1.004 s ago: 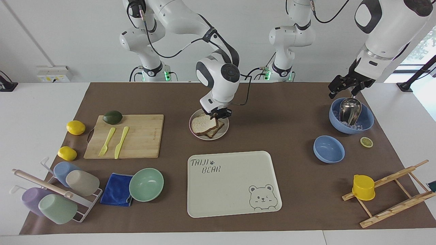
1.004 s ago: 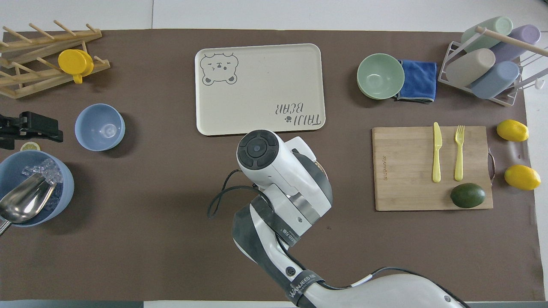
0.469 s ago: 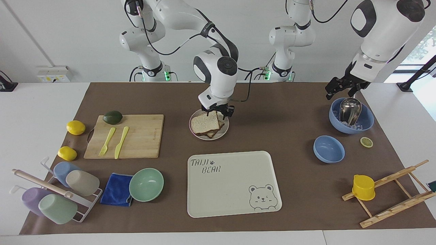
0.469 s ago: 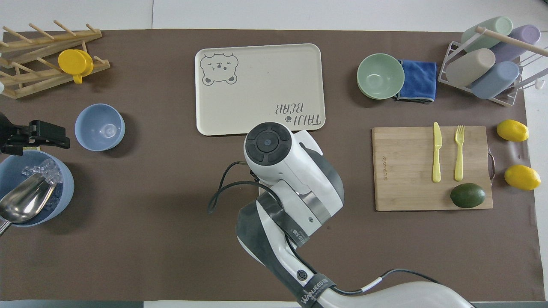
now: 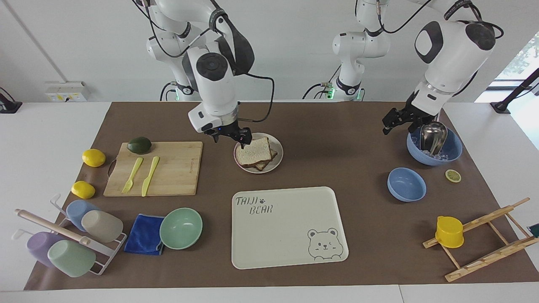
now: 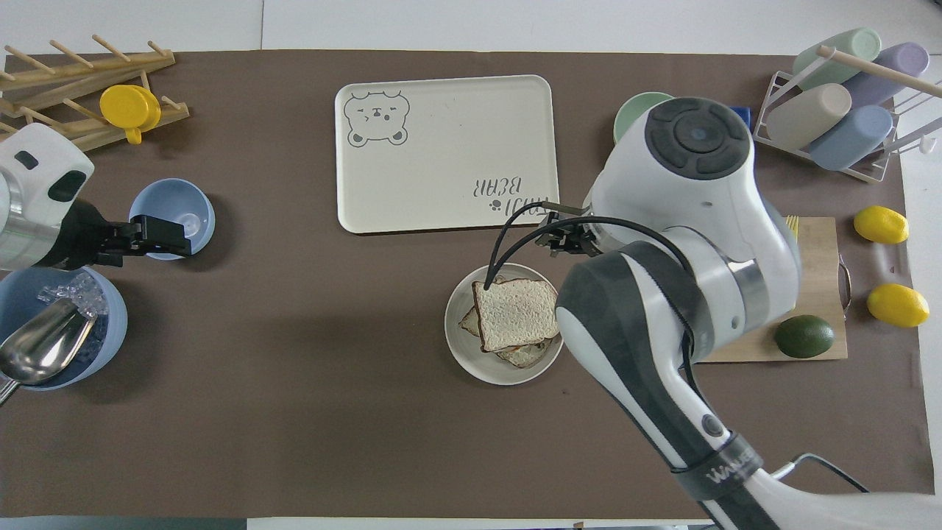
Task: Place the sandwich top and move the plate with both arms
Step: 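Release the bread and withdraw the right gripper while the left gripper reaches out, then grasp the plate rim with the left gripper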
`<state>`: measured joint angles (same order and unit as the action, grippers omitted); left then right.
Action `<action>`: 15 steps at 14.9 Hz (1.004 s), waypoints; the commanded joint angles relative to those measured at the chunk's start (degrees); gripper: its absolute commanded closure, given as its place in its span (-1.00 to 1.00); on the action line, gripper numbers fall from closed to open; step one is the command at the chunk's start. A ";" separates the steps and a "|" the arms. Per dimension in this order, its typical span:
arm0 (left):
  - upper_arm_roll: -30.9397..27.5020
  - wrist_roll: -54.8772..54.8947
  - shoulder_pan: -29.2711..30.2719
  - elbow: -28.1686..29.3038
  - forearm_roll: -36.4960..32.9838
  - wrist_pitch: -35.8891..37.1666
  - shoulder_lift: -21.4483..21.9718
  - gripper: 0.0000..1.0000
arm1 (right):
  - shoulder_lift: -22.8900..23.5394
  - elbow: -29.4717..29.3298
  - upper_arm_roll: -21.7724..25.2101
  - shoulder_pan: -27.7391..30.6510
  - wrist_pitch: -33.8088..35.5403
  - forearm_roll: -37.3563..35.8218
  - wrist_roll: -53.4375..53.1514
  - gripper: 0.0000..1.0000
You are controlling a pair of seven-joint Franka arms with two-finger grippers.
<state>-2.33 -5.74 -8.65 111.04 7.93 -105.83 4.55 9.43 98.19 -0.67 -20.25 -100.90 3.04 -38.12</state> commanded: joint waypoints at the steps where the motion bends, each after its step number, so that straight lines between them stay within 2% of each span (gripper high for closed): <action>1: -0.48 -0.93 -4.08 4.36 3.05 -6.21 -0.23 -1.00 | -3.00 1.13 -0.47 5.55 4.98 1.35 6.71 -1.00; 4: -0.48 -6.37 -9.97 5.68 5.60 -15.08 -5.05 -1.00 | -6.16 1.04 -0.39 13.64 8.95 1.35 18.32 -1.00; 6: -0.48 -9.53 -15.06 5.77 7.89 -20.62 -8.57 -1.00 | -8.80 1.30 0.31 16.20 12.90 1.26 21.58 -1.00; 9: -0.48 -15.78 -21.74 10.41 8.16 -31.94 -10.00 -1.00 | -11.18 2.35 2.60 17.17 17.04 0.47 24.58 -1.00; 11: -0.48 -17.90 -25.18 12.88 8.16 -37.76 -10.69 -1.00 | -11.36 2.97 5.14 17.09 15.48 0.47 26.77 -1.00; 12: -0.48 -17.90 -26.24 13.24 8.16 -39.44 -12.00 -1.00 | -11.27 2.97 6.02 16.74 13.29 0.47 28.61 -1.00; 15: -0.48 -17.29 -28.88 13.77 8.07 -40.16 -13.94 -1.00 | -9.87 2.27 6.21 16.39 12.65 -0.75 30.56 -1.00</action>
<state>-1.82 -23.41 -35.43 123.78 15.28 -144.18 -8.67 -0.98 99.89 5.38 -3.38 -86.97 3.02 -9.37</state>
